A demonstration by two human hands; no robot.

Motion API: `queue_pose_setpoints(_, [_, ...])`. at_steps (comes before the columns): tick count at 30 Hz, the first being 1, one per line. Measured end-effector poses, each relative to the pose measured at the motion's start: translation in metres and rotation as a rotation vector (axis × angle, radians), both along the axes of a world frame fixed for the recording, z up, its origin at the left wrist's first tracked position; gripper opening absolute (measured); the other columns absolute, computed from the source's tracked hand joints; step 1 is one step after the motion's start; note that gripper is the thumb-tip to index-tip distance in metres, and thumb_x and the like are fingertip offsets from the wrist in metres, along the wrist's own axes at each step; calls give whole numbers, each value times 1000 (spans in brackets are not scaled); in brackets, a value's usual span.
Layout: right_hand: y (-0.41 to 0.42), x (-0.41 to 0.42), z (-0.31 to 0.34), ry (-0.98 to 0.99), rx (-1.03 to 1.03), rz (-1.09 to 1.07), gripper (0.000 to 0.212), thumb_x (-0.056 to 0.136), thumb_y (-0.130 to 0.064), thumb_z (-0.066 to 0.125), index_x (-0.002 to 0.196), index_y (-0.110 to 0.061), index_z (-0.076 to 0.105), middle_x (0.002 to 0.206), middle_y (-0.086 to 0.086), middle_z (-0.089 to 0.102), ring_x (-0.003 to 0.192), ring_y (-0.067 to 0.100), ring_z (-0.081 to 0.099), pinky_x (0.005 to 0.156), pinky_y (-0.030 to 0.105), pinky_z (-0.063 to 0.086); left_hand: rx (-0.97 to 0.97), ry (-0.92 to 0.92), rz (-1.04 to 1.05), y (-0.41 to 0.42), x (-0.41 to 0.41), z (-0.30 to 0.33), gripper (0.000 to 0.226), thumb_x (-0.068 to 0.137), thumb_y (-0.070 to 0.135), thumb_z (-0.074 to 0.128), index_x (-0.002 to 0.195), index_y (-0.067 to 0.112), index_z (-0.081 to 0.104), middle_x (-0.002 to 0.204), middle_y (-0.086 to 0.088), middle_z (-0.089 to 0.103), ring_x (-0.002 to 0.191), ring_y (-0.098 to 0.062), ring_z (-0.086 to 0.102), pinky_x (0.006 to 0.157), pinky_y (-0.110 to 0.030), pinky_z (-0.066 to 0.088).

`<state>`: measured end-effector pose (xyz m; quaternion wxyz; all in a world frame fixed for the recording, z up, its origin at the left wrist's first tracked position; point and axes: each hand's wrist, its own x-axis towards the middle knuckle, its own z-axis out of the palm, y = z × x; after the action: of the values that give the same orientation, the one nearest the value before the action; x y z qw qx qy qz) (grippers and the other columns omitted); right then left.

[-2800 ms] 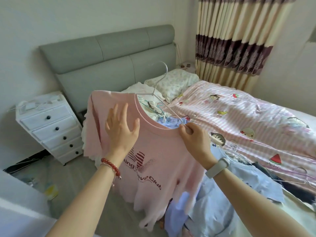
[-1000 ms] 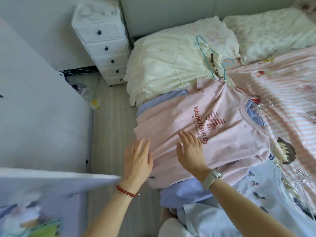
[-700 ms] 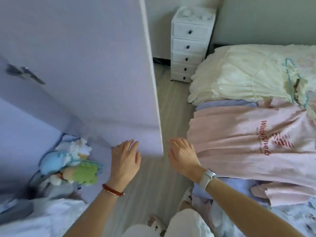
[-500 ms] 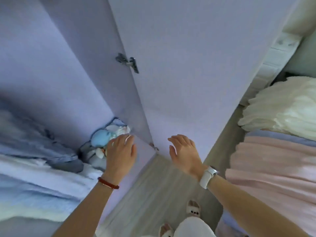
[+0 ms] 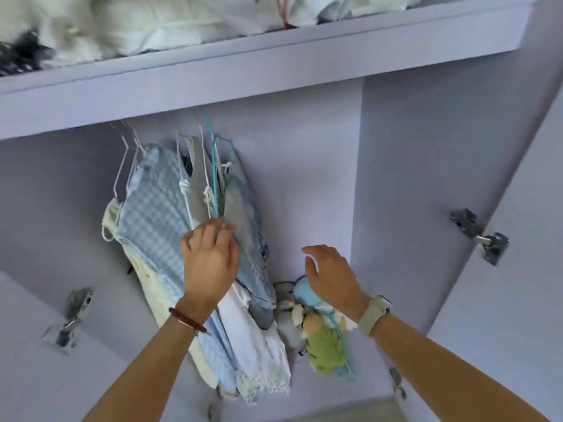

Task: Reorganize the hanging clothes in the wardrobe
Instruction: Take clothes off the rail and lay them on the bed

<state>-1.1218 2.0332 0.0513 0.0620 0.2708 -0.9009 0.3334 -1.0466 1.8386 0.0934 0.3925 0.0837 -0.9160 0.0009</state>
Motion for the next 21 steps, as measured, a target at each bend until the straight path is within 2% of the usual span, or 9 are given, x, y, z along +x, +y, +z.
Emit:
queue_pose_setpoints(3, [-45,-26,26,-97,-162,108,25,92,-5,42,107,1,61,106,21,64,101,35,56,88,42,44,40,-4,101,-22,-11,15,30,83,14,47,107,7,63,116,-14,60,111,-34,54,90,-52,37])
queue_pose_setpoints(5, [-74,-38,43,-165,-248,161,26,93,-5,41,109,1,61,108,19,65,102,32,58,88,34,43,94,-84,166,-35,-16,18,37,83,17,48,115,6,61,124,-15,57,118,-37,49,95,-56,35])
queue_pose_setpoints(8, [-113,-51,65,-334,-315,223,29,94,-6,40,118,-2,56,116,16,62,108,28,55,88,23,38,150,-198,192,-53,-19,16,50,87,32,34,122,6,59,134,-13,51,126,-40,42,99,-60,30])
queue_pose_setpoints(10, [-136,-56,78,-427,-350,239,29,95,-6,39,120,-1,53,118,18,60,107,28,54,91,28,39,141,-233,161,-63,-18,12,55,87,37,28,123,8,59,137,-13,48,126,-40,41,99,-61,31])
queue_pose_setpoints(13, [-159,-59,95,-699,-499,273,25,95,-8,39,117,-5,53,113,17,62,83,19,55,77,29,44,90,-236,106,-72,-19,8,50,88,36,33,121,10,61,135,-14,50,124,-41,44,95,-60,36])
queue_pose_setpoints(15, [-169,-61,103,-922,-594,294,15,97,-12,39,99,-15,54,91,10,63,68,13,54,64,23,44,64,-228,65,-76,-22,7,47,89,35,35,120,13,61,134,-16,50,123,-42,44,95,-60,36])
queue_pose_setpoints(18, [-176,-74,104,-934,-627,185,21,97,-19,42,77,-20,49,62,1,44,44,8,43,45,17,36,9,-219,25,-80,-28,5,43,89,33,36,117,15,64,132,-17,51,122,-43,45,95,-60,38])
queue_pose_setpoints(20, [-177,-85,103,-813,-659,92,23,96,-13,42,77,-19,53,56,0,36,33,4,33,35,14,27,-17,-219,15,-82,-31,4,41,89,31,37,116,16,65,130,-18,52,121,-42,46,93,-59,39])
queue_pose_setpoints(21, [-177,-91,102,-712,-646,46,22,95,-9,42,81,-16,58,57,-2,38,36,4,35,35,14,27,-26,-212,9,-83,-33,2,41,88,31,38,116,17,65,130,-18,52,120,-42,47,93,-58,41])
